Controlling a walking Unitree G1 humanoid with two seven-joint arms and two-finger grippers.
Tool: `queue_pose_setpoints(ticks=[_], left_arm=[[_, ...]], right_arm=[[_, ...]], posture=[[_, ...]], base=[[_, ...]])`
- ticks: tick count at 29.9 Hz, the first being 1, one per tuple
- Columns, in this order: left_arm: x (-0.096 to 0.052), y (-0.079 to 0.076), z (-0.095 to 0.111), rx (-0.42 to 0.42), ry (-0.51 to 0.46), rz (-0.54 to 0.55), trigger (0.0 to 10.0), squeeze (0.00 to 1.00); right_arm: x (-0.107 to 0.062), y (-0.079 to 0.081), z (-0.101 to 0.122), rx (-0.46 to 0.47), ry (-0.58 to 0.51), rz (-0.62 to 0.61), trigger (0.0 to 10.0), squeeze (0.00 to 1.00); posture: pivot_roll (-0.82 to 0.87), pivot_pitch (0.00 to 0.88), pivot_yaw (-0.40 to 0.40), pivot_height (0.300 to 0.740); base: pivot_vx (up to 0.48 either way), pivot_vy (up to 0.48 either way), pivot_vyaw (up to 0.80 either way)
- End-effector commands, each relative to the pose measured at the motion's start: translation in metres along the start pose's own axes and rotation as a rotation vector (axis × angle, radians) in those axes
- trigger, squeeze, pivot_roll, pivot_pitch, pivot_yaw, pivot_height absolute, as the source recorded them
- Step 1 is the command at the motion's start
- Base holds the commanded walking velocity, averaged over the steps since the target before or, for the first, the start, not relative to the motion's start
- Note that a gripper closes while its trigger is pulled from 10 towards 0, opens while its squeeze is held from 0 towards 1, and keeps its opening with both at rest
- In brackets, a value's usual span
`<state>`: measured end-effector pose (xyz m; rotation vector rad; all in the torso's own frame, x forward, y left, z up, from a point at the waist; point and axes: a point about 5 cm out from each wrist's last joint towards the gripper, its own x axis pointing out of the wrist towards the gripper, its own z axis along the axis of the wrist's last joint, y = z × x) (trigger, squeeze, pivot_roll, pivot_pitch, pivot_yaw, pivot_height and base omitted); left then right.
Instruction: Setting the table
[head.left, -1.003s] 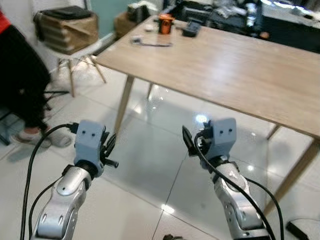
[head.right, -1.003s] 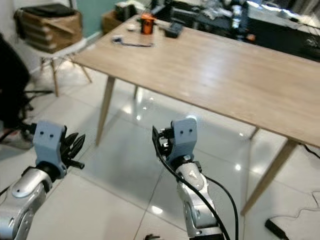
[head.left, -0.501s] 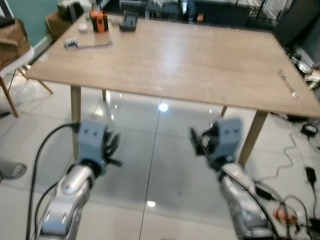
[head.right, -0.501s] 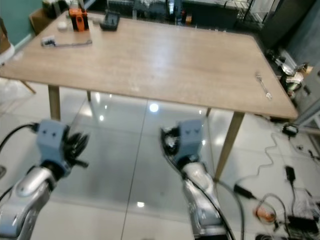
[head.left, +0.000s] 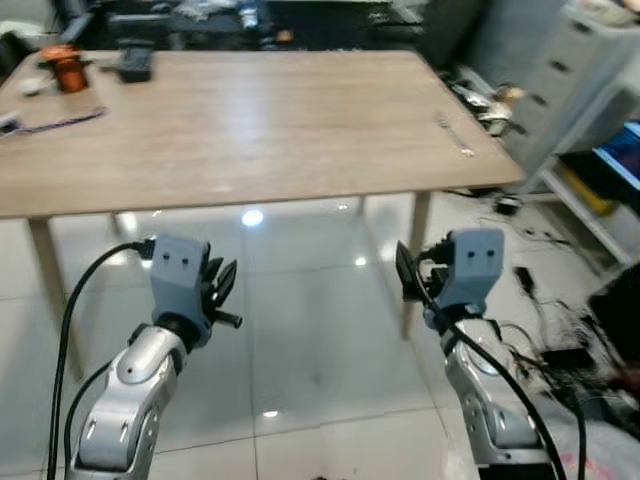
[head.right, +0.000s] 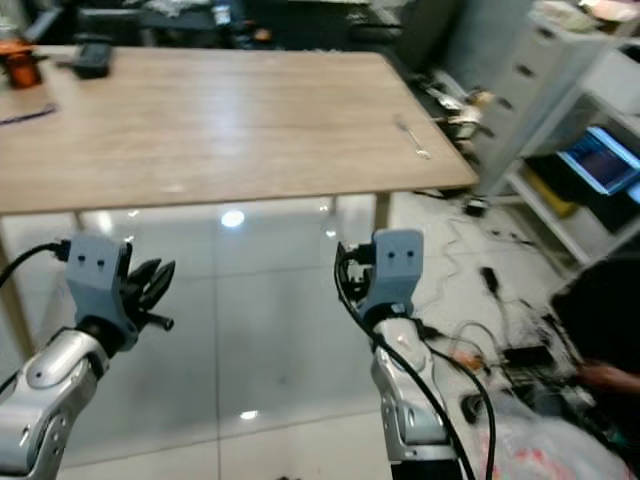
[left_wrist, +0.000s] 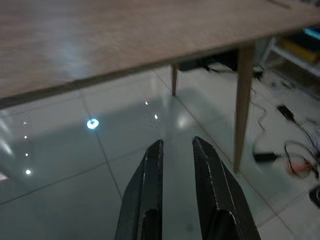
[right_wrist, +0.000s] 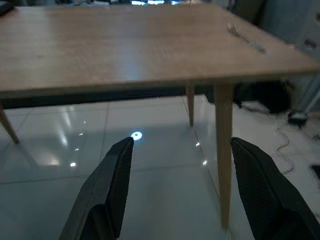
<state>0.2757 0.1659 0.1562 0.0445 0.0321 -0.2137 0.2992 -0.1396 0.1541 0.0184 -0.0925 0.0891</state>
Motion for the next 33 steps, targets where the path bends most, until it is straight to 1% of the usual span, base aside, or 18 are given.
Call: queue_pose_setpoints(ticks=[1, 29, 31, 33], left_arm=[[-0.001, -0.001, -0.006, -0.005, 0.030, 0.003, 10.0, 0.00], [-0.001, 0.000, -0.006, 0.002, 0.038, 0.013, 10.0, 0.00], [0.000, 0.003, -0.006, 0.034, 0.032, 0.028, 10.0, 0.00], [0.000, 0.005, -0.006, 0.037, 0.032, 0.046, 10.0, 0.00]], right_arm=[[-0.002, -0.005, -0.004, -0.011, 0.024, -0.021, 10.0, 0.00], [-0.001, -0.007, -0.004, -0.010, 0.023, -0.040, 10.0, 0.00], [-0.001, -0.002, -0.002, 0.001, 0.004, -0.003, 10.0, 0.00], [-0.002, 0.004, 0.001, 0.007, -0.011, 0.037, 10.0, 0.00]], posture=[[0.00, 0.064, 0.029, 0.740], [0.00, 0.070, 0.029, 0.740], [0.00, 0.072, 0.031, 0.740], [0.00, 0.072, 0.030, 0.740]], base=[[0.000, 0.000, -0.80], [0.000, 0.000, -0.80], [0.122, 0.000, -0.65], [0.457, 0.000, 0.00]])
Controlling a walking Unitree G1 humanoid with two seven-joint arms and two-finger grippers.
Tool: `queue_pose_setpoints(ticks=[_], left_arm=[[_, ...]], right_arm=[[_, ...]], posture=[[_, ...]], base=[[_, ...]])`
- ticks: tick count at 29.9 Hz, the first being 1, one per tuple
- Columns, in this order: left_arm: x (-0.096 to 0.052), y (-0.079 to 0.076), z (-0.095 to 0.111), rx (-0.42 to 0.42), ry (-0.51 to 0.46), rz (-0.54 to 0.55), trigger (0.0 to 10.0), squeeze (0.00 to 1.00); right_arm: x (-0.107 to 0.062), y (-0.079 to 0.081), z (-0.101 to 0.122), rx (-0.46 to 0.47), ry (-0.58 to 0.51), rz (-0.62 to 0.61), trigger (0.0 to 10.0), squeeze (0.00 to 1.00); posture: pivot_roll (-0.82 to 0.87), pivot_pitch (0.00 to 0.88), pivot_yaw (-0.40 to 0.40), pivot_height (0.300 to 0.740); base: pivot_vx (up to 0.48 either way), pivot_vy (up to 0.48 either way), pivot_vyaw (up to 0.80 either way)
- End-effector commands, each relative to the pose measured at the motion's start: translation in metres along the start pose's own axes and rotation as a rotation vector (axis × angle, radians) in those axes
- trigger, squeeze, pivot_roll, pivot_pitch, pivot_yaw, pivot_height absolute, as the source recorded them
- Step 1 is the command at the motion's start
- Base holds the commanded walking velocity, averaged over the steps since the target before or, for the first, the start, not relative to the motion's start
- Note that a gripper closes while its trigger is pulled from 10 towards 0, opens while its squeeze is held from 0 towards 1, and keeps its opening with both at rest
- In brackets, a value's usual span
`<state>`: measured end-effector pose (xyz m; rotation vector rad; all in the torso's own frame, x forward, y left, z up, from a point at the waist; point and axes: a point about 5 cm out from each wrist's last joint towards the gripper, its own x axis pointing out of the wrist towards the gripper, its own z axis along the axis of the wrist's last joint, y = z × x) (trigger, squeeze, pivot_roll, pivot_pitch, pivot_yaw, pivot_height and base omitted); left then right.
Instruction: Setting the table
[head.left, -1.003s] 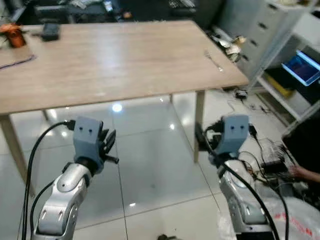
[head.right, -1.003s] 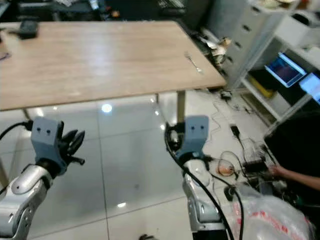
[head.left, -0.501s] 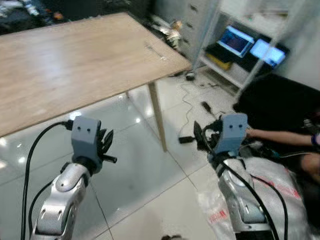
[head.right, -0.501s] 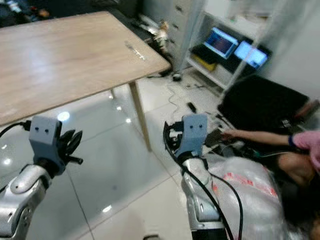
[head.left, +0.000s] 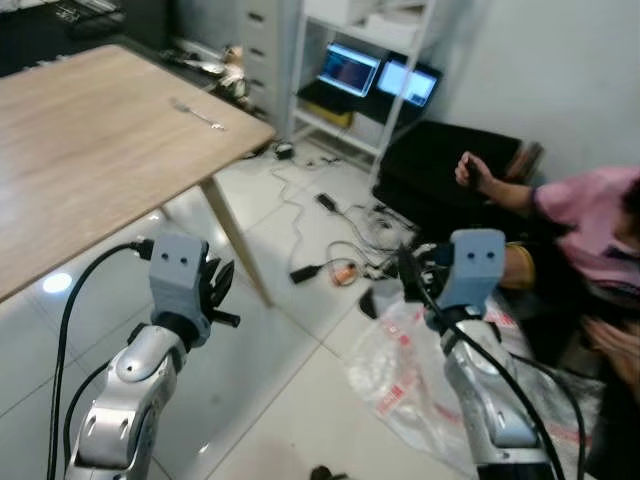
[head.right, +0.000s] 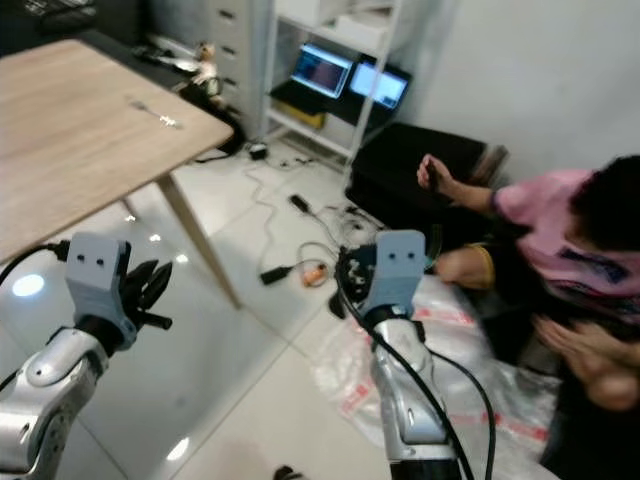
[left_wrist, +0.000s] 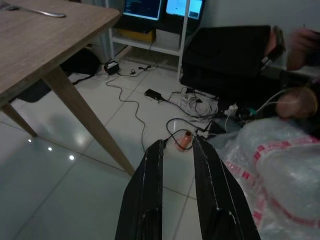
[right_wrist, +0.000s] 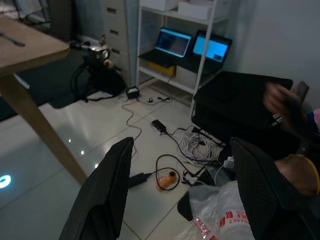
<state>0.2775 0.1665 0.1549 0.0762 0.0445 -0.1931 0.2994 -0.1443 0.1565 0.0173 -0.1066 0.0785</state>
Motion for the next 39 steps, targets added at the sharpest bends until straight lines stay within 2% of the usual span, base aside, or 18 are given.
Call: queue_pose_setpoints(ticks=[1, 5, 22, 30, 39], left_arm=[[-0.001, 0.004, -0.005, 0.007, 0.016, 0.025, 10.0, 0.00], [0.000, 0.007, -0.005, 0.015, 0.019, 0.040, 10.0, 0.00], [0.000, 0.006, -0.005, 0.022, 0.011, 0.040, 10.0, 0.00], [0.000, 0.006, -0.004, 0.035, 0.004, 0.039, 10.0, 0.00], [0.000, 0.004, -0.005, 0.036, 0.001, 0.037, 10.0, 0.00]], right_arm=[[-0.002, 0.008, -0.002, 0.009, 0.004, 0.047, 10.0, 0.00], [-0.004, 0.019, 0.002, 0.026, -0.021, 0.113, 10.0, 0.00], [-0.003, 0.019, 0.002, 0.034, -0.024, 0.134, 10.0, 0.00], [-0.009, 0.038, 0.003, 0.007, -0.033, 0.318, 10.0, 0.00], [-0.006, 0.039, 0.002, -0.004, -0.030, 0.304, 10.0, 0.00]], posture=[[0.00, 0.072, 0.030, 0.740], [0.01, 0.071, 0.030, 0.740], [0.01, 0.061, 0.029, 0.740], [0.01, 0.059, 0.029, 0.740], [0.02, 0.053, 0.027, 0.740]], base=[[0.480, 0.000, 0.00], [0.480, 0.000, 0.00], [0.427, 0.000, 0.00], [0.339, 0.000, 0.00], [0.332, 0.000, 0.70]])
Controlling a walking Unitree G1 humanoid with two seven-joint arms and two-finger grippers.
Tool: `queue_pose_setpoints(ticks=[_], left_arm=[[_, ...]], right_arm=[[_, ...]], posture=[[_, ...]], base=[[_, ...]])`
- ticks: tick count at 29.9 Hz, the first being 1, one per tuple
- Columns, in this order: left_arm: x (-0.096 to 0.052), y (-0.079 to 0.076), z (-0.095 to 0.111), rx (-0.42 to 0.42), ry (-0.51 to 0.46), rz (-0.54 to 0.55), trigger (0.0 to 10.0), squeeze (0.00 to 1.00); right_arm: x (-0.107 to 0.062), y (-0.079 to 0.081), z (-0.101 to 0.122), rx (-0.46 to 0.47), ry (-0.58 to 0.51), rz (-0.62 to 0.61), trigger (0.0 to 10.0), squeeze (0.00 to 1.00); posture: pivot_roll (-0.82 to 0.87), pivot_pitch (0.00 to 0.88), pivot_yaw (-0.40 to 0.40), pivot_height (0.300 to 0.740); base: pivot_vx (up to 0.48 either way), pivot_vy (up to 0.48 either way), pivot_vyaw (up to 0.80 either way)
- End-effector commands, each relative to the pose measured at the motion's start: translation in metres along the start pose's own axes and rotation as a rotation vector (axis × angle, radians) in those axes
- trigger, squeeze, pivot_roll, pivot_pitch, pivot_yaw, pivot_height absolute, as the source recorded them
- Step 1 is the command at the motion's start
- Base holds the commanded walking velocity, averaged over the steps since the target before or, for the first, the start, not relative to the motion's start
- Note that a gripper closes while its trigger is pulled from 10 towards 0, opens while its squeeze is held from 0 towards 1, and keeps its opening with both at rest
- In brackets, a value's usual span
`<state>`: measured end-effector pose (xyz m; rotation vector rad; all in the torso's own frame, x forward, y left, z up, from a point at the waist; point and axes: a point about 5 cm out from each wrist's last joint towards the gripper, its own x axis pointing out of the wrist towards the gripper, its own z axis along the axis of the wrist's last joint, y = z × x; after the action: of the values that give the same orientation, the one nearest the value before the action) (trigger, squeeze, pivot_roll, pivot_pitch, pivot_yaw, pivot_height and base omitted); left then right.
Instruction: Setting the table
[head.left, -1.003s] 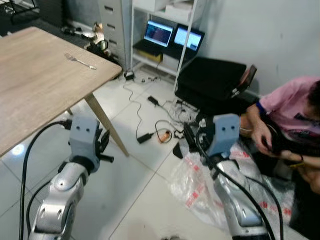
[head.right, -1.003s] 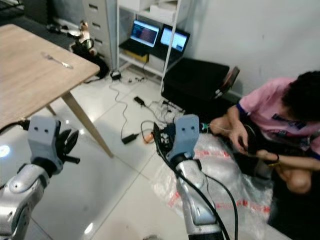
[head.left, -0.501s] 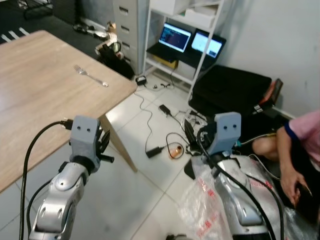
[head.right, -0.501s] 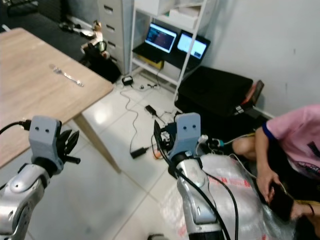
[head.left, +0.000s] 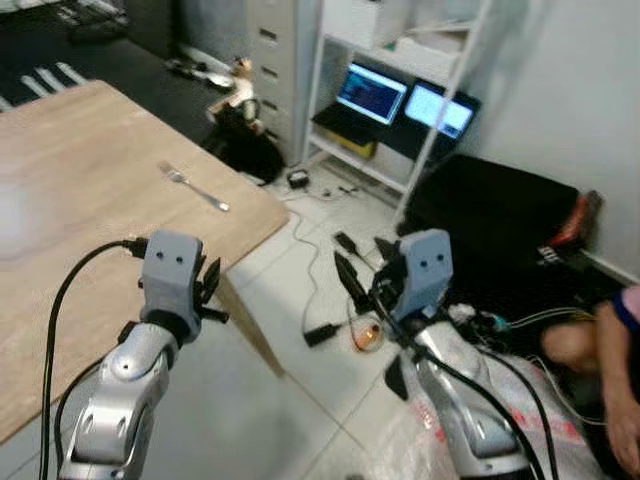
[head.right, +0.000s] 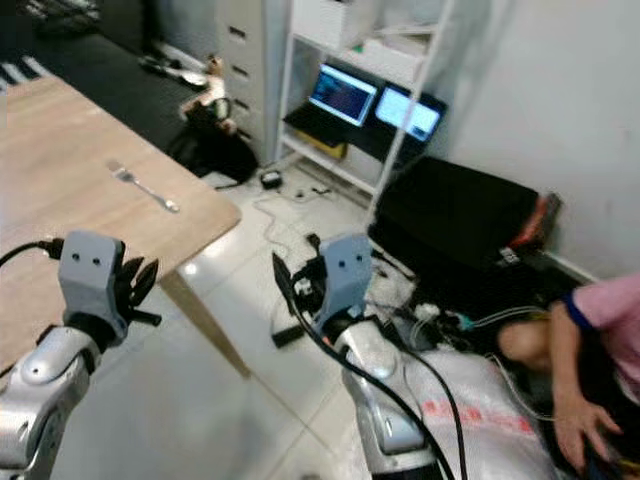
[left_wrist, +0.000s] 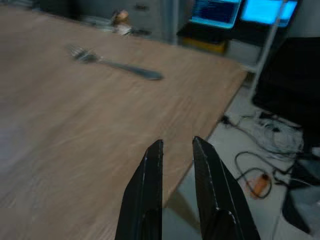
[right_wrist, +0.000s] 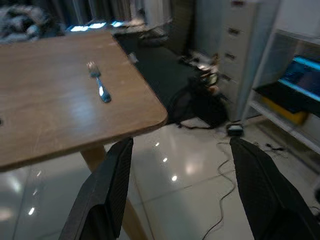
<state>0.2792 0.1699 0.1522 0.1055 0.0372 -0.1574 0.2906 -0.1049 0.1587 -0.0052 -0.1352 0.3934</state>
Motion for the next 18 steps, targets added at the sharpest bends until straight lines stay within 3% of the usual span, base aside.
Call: queue_pose_setpoints(ticks=[1, 7, 18], left_arm=[[-0.0015, 0.0005, -0.0018, 0.008, 0.004, 0.000, 10.0, 0.00], [-0.0010, 0.0003, -0.0015, 0.007, 0.002, -0.002, 10.0, 0.00], [-0.0013, 0.0002, -0.0013, 0.004, 0.004, 0.001, 10.0, 0.00]], right_arm=[[-0.0004, -0.0011, 0.0000, 0.004, -0.004, -0.014, 10.0, 0.00], [0.0004, -0.0088, -0.0018, 0.016, 0.010, -0.067, 10.0, 0.00], [0.0001, -0.0091, -0.0012, 0.019, 0.003, -0.074, 10.0, 0.00]], posture=[[0.02, 0.053, 0.028, 0.740], [0.02, 0.051, 0.028, 0.740], [0.02, 0.059, 0.029, 0.740]], base=[[0.319, 0.000, 0.80], [0.315, 0.000, 0.13], [0.316, 0.000, 0.00]])
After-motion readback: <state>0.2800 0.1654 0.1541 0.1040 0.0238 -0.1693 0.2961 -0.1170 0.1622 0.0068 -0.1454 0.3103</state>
